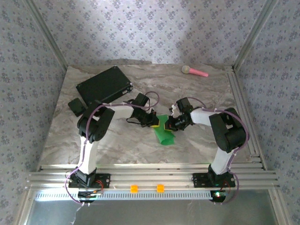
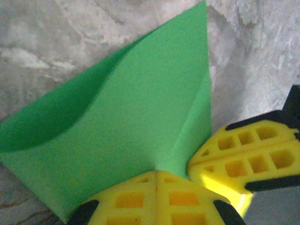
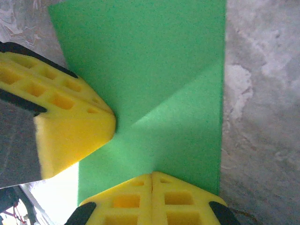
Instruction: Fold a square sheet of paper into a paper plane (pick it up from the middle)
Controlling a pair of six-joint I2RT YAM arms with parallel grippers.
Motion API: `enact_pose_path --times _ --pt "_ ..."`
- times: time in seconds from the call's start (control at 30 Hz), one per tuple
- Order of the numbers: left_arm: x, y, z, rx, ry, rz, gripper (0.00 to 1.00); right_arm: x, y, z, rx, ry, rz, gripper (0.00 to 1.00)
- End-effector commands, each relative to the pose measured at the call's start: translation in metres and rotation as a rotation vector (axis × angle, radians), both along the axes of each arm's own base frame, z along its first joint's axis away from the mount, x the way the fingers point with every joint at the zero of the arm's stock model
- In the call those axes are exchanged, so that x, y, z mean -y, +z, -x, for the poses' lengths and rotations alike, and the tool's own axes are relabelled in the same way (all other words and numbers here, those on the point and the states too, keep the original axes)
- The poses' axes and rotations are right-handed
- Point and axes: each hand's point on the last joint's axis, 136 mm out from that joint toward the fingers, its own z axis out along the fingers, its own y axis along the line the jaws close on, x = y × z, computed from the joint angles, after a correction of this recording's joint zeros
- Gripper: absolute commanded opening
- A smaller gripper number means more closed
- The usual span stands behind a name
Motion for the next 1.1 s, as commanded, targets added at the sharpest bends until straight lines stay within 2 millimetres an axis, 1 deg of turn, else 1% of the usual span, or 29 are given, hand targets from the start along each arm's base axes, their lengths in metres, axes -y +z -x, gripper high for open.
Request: enact_pose_path --times 0.0,0.03,0.1,0.27,0.37,0.43,0.57,0.7,0.77,0.83,0.9,1.07 --pt "-0.036 -0.036 0.015 -0.031 -0.008 -0.146 0.0 0.036 -0.043 0.027 -0.117 -0.053 0.185 0.0" --pt "-0.042 -0.037 0.014 -0.031 0.002 -0.157 0.0 0.036 -0.042 0.027 -0.115 -0.054 0.185 0.0" --pt "-0.043 -0.028 0.008 -0.015 0.011 -0.137 0.0 0.037 -0.042 0.026 -0.11 -0.061 0.184 0.0" --pt "-0.02 0.025 -0.019 0.064 0.024 -0.025 0.01 0.037 -0.04 0.025 -0.103 -0.069 0.179 0.0" --pt "-0.009 0.039 -0.032 0.084 0.042 0.021 0.02 0.037 -0.04 0.025 -0.103 -0.07 0.181 0.0" --pt "-0.006 0.038 -0.036 0.078 0.051 0.021 0.02 0.038 -0.04 0.025 -0.103 -0.075 0.181 0.0" --pt "-0.005 0.021 -0.037 0.05 0.052 0.003 0.02 0.038 -0.042 0.026 -0.106 -0.082 0.181 0.0" --pt "-0.018 -0.002 -0.036 0.037 0.061 -0.071 0.01 0.038 -0.043 0.026 -0.104 -0.084 0.179 0.0" --pt "-0.026 -0.015 -0.039 0.038 0.08 -0.095 0.01 0.038 -0.043 0.026 -0.105 -0.084 0.176 0.0" --pt "-0.033 -0.022 -0.044 0.044 0.107 -0.109 0.0 0.038 -0.043 0.027 -0.106 -0.084 0.175 0.0" --pt "-0.04 -0.024 -0.052 0.056 0.145 -0.121 0.01 0.039 -0.044 0.029 -0.108 -0.086 0.176 0.0" --pt "-0.055 -0.019 -0.079 0.083 0.248 -0.133 0.01 0.039 -0.046 0.03 -0.109 -0.086 0.174 0.0"
